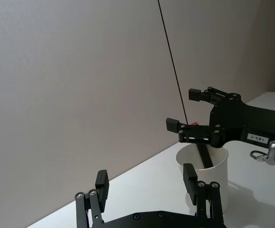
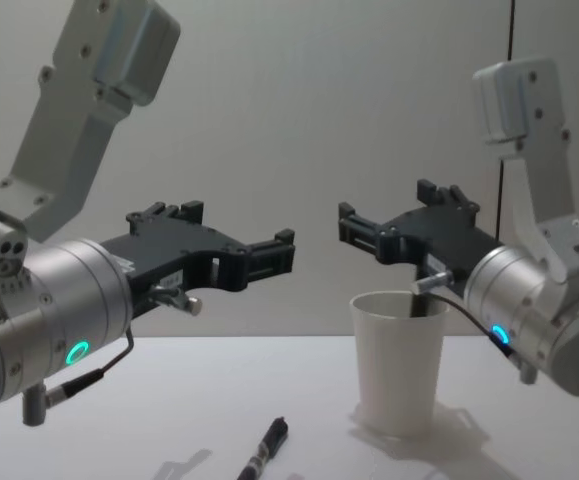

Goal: Place the pen into the pen holder.

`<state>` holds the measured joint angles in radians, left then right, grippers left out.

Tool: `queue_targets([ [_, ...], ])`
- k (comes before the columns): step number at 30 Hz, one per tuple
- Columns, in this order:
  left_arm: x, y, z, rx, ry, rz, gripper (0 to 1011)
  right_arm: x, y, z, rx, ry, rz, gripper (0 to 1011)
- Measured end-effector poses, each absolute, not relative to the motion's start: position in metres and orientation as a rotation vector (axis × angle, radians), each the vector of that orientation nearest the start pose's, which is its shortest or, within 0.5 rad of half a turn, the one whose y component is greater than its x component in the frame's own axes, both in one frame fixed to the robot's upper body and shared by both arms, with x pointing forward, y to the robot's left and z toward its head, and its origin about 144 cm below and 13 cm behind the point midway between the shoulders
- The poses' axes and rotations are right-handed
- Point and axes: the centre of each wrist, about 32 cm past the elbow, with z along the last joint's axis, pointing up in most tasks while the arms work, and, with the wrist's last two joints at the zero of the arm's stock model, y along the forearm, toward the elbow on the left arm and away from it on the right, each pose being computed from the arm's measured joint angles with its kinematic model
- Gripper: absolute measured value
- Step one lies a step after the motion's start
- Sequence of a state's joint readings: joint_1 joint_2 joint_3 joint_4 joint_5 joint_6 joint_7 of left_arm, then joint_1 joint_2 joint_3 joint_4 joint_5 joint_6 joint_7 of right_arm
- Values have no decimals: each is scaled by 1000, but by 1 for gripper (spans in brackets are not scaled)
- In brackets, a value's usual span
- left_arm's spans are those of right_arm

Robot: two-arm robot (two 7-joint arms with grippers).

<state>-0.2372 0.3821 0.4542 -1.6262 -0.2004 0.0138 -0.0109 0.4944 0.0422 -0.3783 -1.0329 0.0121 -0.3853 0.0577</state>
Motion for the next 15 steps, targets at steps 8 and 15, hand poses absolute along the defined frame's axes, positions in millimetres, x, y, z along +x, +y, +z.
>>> queue_targets([
  [8,492,198,1204,61,-268,1124,1000,570,-153,1169,99,-318,-1174,1002],
  [15,492,198,1204,61,-268,1124,1000,560,-169,1181,74,-268,-1194,1002],
])
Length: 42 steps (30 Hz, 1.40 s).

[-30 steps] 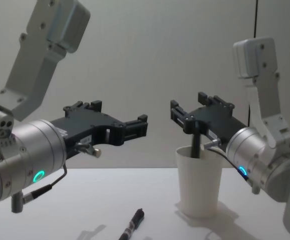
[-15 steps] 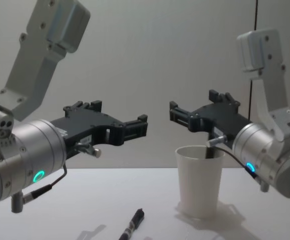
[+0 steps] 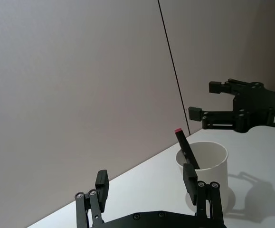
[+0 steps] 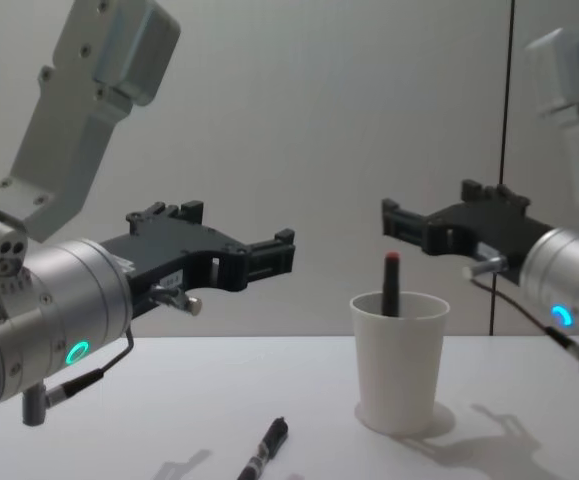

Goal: Place the pen into the pen holder.

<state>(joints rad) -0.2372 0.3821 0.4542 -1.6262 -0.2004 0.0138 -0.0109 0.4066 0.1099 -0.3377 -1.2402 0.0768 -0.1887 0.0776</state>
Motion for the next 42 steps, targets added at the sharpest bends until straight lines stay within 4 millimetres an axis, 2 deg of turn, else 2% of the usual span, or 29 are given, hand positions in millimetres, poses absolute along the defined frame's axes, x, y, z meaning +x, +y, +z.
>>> queue_targets([
  [19,492,198,1204,61,-268,1124,1000,530,-217,1210,-19,-145,-1214,1002],
  [42,492,198,1204,61,-268,1124,1000,496,-257,1218,-93,-17,-1241,1002],
])
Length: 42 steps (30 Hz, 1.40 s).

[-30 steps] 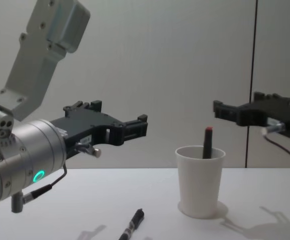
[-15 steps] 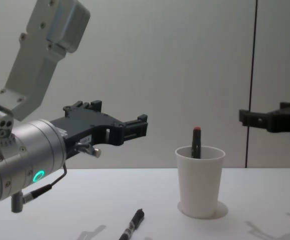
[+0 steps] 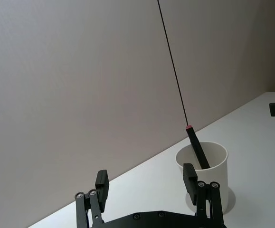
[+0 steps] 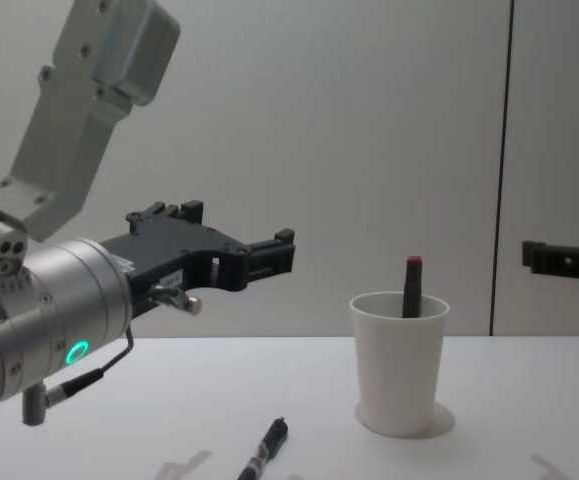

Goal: Place the pen into the pen holder.

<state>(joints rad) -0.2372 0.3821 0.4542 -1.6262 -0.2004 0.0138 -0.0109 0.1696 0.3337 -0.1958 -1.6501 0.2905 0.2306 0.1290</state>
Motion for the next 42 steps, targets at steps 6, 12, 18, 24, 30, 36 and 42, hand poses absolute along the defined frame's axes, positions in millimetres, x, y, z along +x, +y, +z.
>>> queue_targets([
  [6,492,198,1204,61,-268,1124,1000,492,-261,1218,-98,-7,-1244,1002],
  [12,492,198,1204,61,-268,1124,1000,489,-263,1218,-103,2,-1245,1001],
  [18,492,199,1204,61,-267,1124,1000,487,-265,1219,-106,7,-1247,1002],
  [24,492,199,1205,69,-262,1126,1000,486,-266,1219,-108,10,-1247,1002],
  [30,491,199,1207,98,-251,1142,1000,485,-267,1219,-110,12,-1247,1002],
  [36,490,199,1212,143,-227,1161,1000,485,-267,1219,-110,13,-1247,1002],
  [42,491,199,1220,202,-187,1176,1000,484,-267,1219,-110,13,-1247,1002],
])
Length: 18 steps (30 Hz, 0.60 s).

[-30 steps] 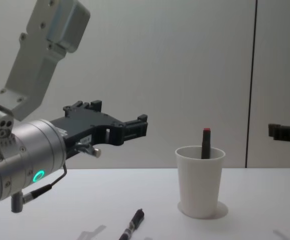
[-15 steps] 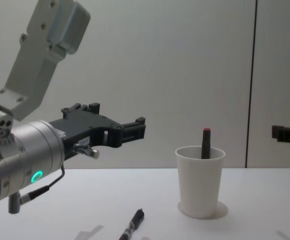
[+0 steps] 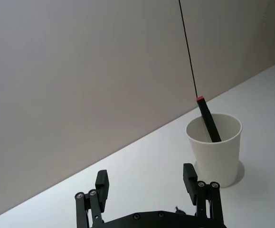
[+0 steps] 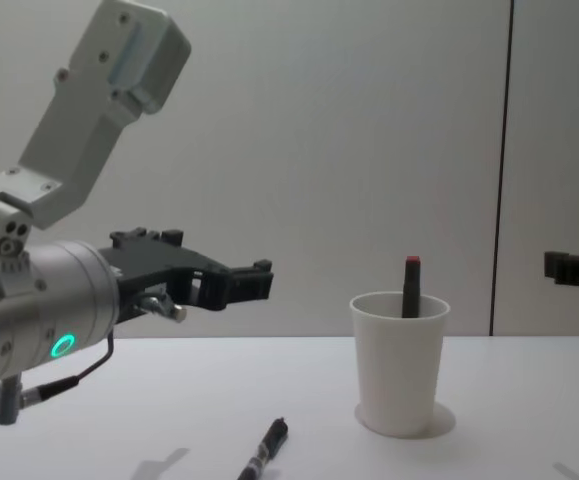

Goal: Place the pen into the pen holder.

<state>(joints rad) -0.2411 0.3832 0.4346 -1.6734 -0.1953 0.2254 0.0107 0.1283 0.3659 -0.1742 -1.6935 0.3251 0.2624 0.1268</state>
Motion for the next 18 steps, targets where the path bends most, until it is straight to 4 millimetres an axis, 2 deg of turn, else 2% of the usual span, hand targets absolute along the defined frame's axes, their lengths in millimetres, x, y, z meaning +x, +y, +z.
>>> queue_targets([
  [18,502,208,1241,346,-53,1165,1000,484,-268,1219,-111,14,-1247,1001],
])
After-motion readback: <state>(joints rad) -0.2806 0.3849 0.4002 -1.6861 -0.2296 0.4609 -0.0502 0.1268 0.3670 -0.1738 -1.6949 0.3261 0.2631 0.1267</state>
